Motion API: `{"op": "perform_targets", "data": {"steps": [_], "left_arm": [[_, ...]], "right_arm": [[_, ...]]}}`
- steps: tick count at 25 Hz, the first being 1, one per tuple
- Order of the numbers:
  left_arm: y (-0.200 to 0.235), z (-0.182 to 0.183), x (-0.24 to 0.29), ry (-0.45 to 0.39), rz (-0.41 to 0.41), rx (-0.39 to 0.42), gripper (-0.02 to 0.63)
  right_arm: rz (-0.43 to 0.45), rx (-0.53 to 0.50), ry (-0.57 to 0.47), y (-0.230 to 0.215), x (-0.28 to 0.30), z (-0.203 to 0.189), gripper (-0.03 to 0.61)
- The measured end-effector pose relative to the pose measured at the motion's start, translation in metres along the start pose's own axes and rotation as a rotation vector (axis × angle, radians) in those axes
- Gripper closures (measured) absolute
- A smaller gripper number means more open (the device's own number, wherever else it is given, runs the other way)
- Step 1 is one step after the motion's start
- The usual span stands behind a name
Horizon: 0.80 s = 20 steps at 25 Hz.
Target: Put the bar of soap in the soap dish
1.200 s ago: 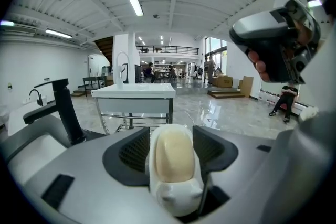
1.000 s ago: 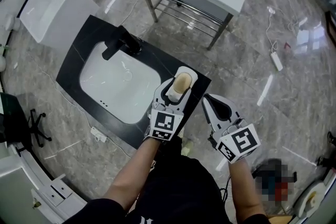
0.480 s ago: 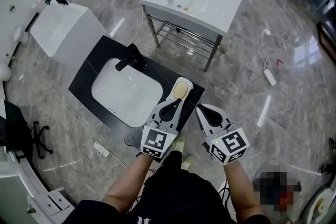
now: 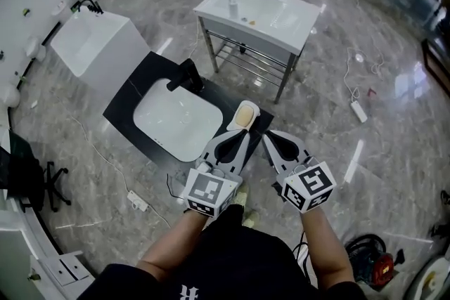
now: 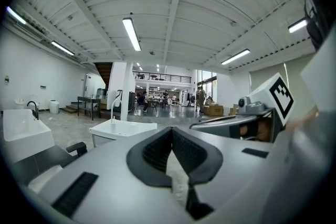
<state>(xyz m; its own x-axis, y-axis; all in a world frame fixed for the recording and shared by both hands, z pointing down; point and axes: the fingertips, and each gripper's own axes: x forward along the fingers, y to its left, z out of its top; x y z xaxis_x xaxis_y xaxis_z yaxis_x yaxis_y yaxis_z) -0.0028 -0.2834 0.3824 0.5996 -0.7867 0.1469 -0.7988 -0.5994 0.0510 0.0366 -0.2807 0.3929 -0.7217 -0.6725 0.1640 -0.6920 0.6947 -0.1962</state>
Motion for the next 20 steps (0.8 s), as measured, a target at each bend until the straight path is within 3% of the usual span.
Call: {"op": "perform_targets", "data": {"steps": [8,20], "left_arm": [[-0.008,0.022,-0.031,-0.039,0.011,-0.004,0.606],[-0.016,0.030,-0.041,-0.055,0.004,0.004,0.606]], "right_arm": [[-0.003,-0.065,-0.038,0.026,-0.007,0.029,0.571],[-0.025,-0.113,-0.051,0.038,-0.015,0.038,0.572]]}}
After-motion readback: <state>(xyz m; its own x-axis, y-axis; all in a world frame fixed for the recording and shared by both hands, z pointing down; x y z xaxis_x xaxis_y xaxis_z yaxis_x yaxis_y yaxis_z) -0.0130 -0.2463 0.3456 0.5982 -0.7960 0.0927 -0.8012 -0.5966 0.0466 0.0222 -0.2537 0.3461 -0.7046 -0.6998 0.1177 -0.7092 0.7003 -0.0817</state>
